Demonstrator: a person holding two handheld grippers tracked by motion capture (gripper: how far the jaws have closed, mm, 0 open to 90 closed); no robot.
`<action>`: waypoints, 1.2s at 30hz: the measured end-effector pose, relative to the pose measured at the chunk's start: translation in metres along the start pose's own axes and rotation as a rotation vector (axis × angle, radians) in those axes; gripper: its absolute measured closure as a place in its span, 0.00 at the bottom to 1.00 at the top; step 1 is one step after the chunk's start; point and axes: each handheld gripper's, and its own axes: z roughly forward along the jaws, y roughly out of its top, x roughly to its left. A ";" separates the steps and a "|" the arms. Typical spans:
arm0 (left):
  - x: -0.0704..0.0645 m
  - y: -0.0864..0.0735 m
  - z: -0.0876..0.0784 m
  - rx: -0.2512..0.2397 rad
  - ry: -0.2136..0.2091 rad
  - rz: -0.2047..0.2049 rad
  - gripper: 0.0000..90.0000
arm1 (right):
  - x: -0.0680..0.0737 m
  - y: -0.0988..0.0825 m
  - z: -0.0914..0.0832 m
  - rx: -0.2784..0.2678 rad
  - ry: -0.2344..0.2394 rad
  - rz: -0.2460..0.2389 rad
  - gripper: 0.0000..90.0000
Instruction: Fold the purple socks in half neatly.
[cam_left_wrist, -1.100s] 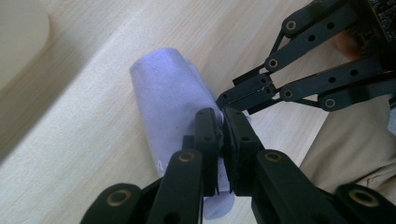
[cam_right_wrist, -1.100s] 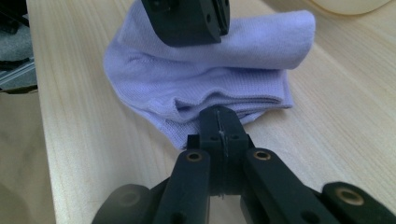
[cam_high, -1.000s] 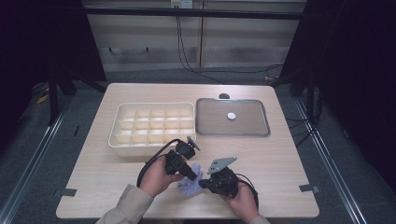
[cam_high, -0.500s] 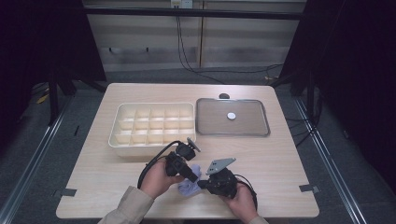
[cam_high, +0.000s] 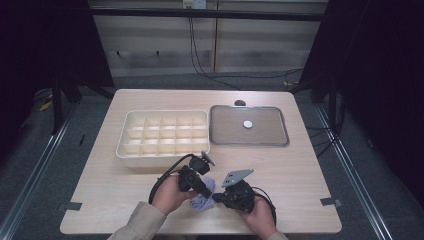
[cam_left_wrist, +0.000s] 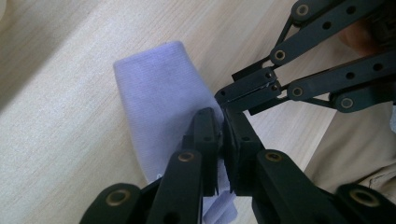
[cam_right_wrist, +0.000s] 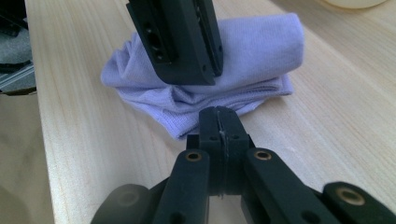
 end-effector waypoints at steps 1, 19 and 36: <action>0.000 0.000 0.000 -0.002 -0.001 0.001 0.94 | 0.000 0.000 0.000 0.000 0.000 0.000 0.99; 0.000 -0.008 0.005 -0.028 0.002 0.006 0.93 | -0.007 -0.002 -0.007 -0.007 -0.011 0.023 0.99; 0.000 -0.015 0.007 -0.064 0.001 0.020 0.94 | -0.016 0.000 -0.021 -0.059 -0.022 0.064 1.00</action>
